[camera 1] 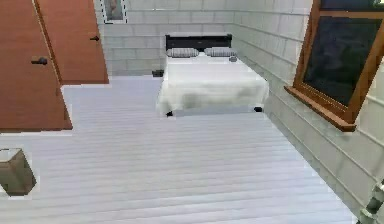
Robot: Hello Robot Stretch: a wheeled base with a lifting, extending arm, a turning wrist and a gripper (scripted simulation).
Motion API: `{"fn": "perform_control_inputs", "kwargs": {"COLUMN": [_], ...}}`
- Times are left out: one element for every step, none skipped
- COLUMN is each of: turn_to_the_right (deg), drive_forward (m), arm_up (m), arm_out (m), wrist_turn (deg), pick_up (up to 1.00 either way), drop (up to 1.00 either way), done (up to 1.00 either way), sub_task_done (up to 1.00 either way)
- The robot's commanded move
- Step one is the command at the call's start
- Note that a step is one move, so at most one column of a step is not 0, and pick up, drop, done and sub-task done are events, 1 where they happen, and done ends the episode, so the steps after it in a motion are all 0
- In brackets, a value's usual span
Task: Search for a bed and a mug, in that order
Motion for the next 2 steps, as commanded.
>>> {"fn": "perform_control_inputs", "kwargs": {"turn_to_the_right": [0.0,0.0], "drive_forward": [1.0,0.85], "arm_up": [0.0,0.0], "arm_out": [0.0,0.0], "wrist_turn": [0.0,0.0], "pick_up": [0.0,0.0], "drop": [0.0,0.0], "done": [0.0,0.0], "sub_task_done": [0.0,0.0]}}
